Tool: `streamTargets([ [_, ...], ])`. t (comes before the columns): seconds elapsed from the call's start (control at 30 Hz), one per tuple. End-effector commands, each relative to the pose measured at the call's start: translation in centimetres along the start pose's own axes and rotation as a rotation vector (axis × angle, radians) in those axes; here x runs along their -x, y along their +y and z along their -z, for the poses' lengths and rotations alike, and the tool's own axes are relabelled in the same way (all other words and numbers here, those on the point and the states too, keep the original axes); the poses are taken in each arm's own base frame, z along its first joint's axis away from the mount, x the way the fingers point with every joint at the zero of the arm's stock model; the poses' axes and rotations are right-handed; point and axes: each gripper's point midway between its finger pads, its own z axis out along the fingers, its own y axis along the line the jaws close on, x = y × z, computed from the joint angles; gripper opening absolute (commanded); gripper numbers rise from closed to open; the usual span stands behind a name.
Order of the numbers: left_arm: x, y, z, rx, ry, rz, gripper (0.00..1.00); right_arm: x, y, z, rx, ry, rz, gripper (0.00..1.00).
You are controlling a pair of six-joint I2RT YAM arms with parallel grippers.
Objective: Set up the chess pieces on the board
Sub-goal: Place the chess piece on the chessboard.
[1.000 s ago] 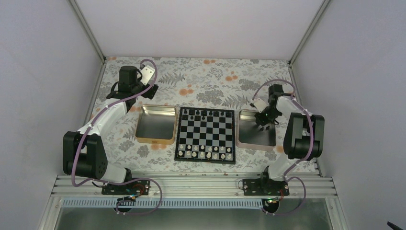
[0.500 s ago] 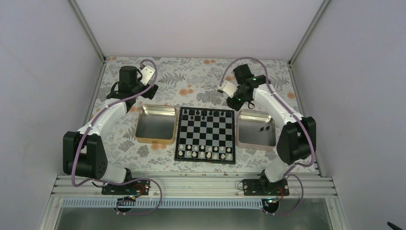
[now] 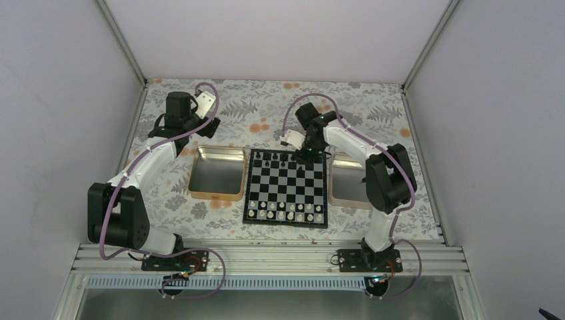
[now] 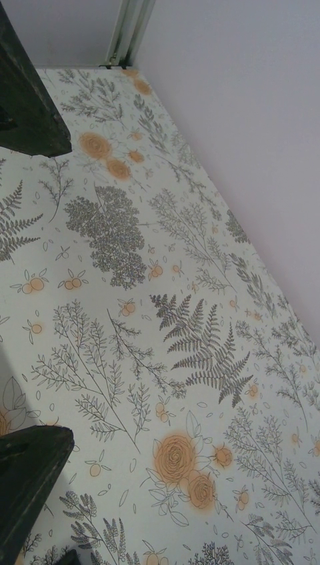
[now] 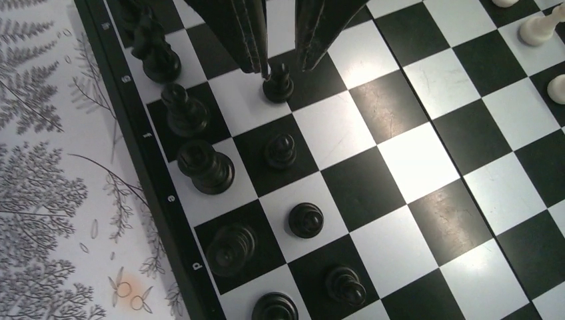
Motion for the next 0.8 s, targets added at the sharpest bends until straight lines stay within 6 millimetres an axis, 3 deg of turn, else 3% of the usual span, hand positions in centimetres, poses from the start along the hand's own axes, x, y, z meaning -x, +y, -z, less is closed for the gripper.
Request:
streamTargets([
  [0.0, 0.9, -0.1, 0.8, -0.002, -0.035, -0.002, 1.0, 1.0, 0.3, -1.2, 0.033, -0.019, 0.007, 0.14],
  [0.17, 0.9, -0.1, 0.9, -0.002, -0.036, -0.002, 1.0, 0.5, 0.0, -2.4, 0.029, 0.009, 0.009, 0.14],
  [0.43, 0.8, -0.1, 0.7, -0.005, -0.032, -0.003, 1.0, 0.5, 0.4, -0.8, 0.034, 0.003, 0.012, 0.17],
  [0.77, 0.8, -0.2, 0.8, -0.005, -0.034, -0.003, 1.0, -0.7, 0.6, -1.7, 0.028, 0.037, 0.007, 0.21],
])
